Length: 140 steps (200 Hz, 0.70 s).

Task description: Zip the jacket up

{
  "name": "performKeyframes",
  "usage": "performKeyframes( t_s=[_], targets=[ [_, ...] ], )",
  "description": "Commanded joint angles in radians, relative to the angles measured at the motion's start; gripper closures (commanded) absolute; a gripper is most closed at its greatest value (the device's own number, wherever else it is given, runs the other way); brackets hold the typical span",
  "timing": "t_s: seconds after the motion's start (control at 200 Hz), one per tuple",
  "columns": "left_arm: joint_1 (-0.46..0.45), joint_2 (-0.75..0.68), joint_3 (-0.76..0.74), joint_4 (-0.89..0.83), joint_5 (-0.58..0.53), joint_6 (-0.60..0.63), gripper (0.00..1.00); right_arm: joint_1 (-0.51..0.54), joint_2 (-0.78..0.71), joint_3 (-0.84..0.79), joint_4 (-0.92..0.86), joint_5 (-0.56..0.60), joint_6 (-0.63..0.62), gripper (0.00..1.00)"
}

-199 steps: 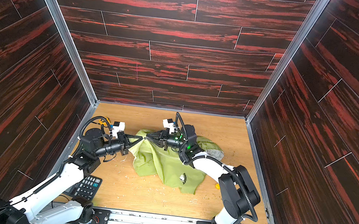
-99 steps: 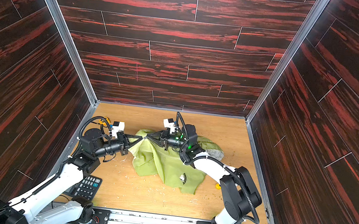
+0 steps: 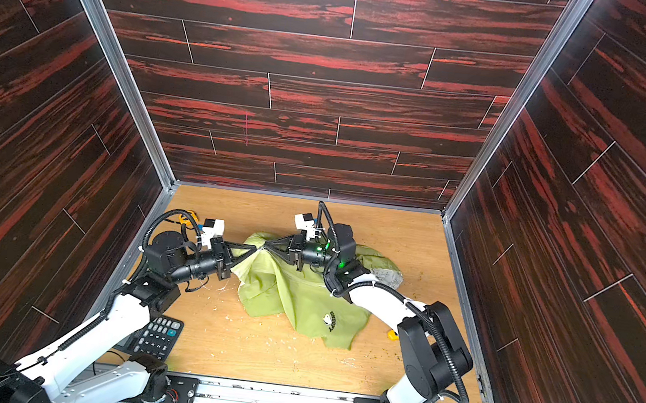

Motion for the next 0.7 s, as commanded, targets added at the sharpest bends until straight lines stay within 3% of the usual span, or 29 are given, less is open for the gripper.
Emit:
performKeyframes(
  t_s=[0.0, 0.286, 0.696],
  targets=[
    [0.001, -0.019, -0.002, 0.029, -0.027, 0.002, 1.00, -0.006, -0.050, -0.016, 0.002, 0.023, 0.016, 1.00],
    [0.002, -0.015, -0.002, 0.047, -0.062, -0.005, 1.00, -0.001, -0.064, -0.014, -0.098, 0.088, -0.001, 1.00],
    [0.021, -0.045, -0.024, 0.026, -0.069, 0.004, 1.00, -0.064, -0.120, 0.016, -0.357, 0.151, -0.153, 1.00]
  ],
)
